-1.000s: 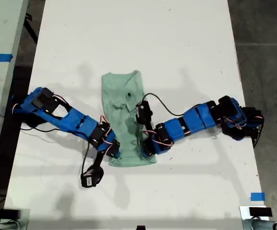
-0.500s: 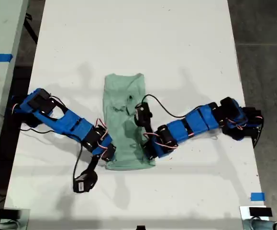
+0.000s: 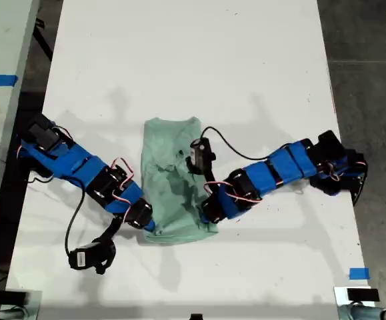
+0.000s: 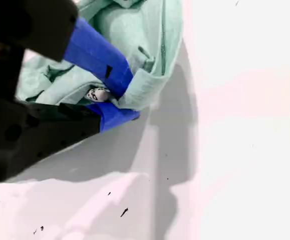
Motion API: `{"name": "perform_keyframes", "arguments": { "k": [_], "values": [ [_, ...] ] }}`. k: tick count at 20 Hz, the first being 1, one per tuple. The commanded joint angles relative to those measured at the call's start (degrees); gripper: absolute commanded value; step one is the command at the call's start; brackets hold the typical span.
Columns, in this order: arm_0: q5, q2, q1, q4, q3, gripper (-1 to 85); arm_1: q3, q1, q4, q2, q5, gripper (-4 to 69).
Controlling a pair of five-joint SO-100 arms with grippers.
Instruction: Fold tshirt
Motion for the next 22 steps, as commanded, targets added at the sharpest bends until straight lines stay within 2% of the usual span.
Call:
{"name": "perform_keyframes", "arguments": {
  "k": [1,5,8,11,15,21,22],
  "values": [
    [0.4,10.2,-2.7,4.3,-2.5,0.0,-4.3,5.1,1.0,7.9,-4.6,-1.4],
    [6.1,15.2,-13.4,15.2,-1.3,0.0,-4.3,11.6,3.3,10.2,-10.0,-1.4],
    [13.2,17.0,-21.7,17.4,-0.3,0.0,-4.3,15.6,4.8,11.8,-13.0,-1.4],
    [18.3,17.0,-29.0,18.4,0.7,0.0,-3.2,20.4,5.5,12.4,-17.1,-1.4],
    [24.3,17.1,-37.4,17.1,3.8,0.0,-2.5,27.5,3.3,11.0,-23.3,-1.4],
    [27.7,17.1,-44.1,14.4,7.6,0.0,-2.5,32.0,0.4,8.9,-27.0,-1.4],
    [27.4,17.3,-44.6,14.3,7.5,4.6,-2.5,32.7,0.5,8.7,-26.5,7.3]
  ]
}}
